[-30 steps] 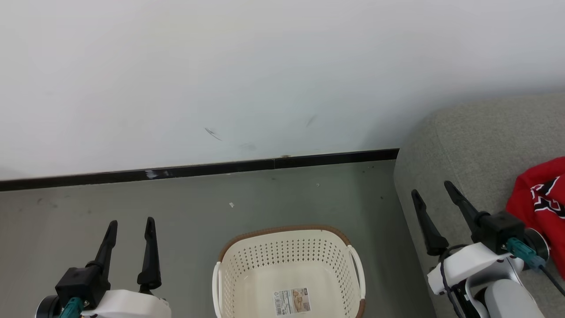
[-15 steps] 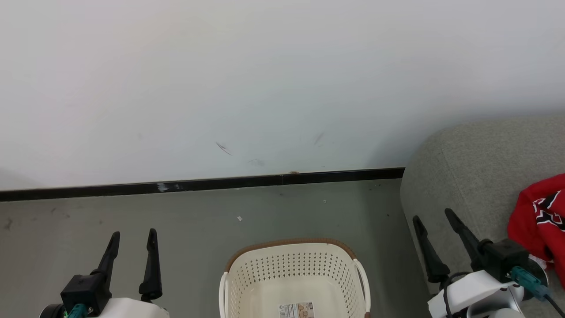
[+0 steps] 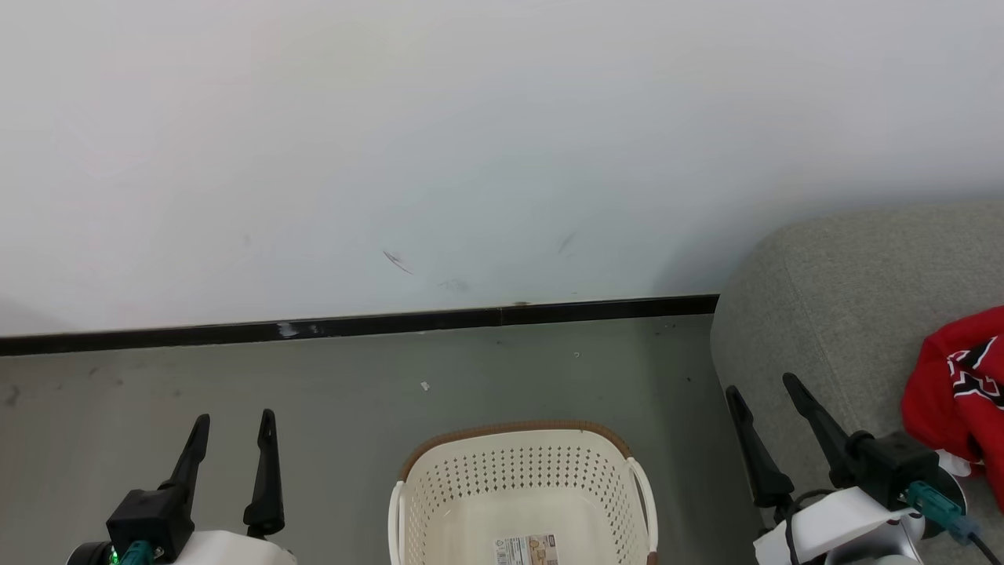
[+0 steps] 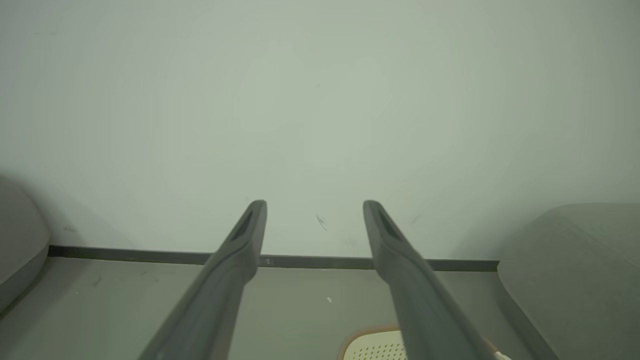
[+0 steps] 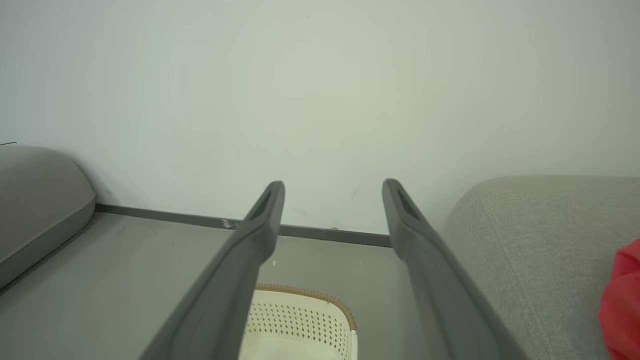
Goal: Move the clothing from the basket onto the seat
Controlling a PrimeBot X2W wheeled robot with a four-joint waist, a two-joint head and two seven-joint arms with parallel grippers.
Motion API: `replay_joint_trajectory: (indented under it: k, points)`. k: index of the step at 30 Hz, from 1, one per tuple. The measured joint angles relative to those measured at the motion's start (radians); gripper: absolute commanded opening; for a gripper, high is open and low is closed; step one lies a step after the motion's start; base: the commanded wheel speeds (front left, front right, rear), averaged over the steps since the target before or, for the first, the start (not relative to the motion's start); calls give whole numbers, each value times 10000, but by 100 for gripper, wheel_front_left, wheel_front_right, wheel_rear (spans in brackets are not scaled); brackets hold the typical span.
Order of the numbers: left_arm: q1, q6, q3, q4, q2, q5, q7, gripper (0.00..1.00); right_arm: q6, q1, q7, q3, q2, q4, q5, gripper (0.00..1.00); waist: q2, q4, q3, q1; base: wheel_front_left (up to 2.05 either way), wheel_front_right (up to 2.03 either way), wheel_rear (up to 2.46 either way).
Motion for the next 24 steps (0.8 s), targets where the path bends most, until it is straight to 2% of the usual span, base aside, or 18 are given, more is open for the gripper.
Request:
replay_joint_trajectory:
  k: [15, 16, 24]
  points:
    - [0, 98, 0, 236, 36, 142, 2, 100, 0, 175, 0, -31, 0, -238, 96, 100, 0, -56, -44, -1, 0, 0, 0]
    - [0, 98, 0, 236, 36, 142, 2, 0, 0, 175, 0, -31, 0, -238, 96, 0, 0, -56, -44, -1, 0, 0, 0]
    - [379, 67, -226, 813, -437, 19, 48, 0, 0, 606, 12, 92, 119, 397, 169, 0, 0, -59, -43, -1, 0, 0, 0]
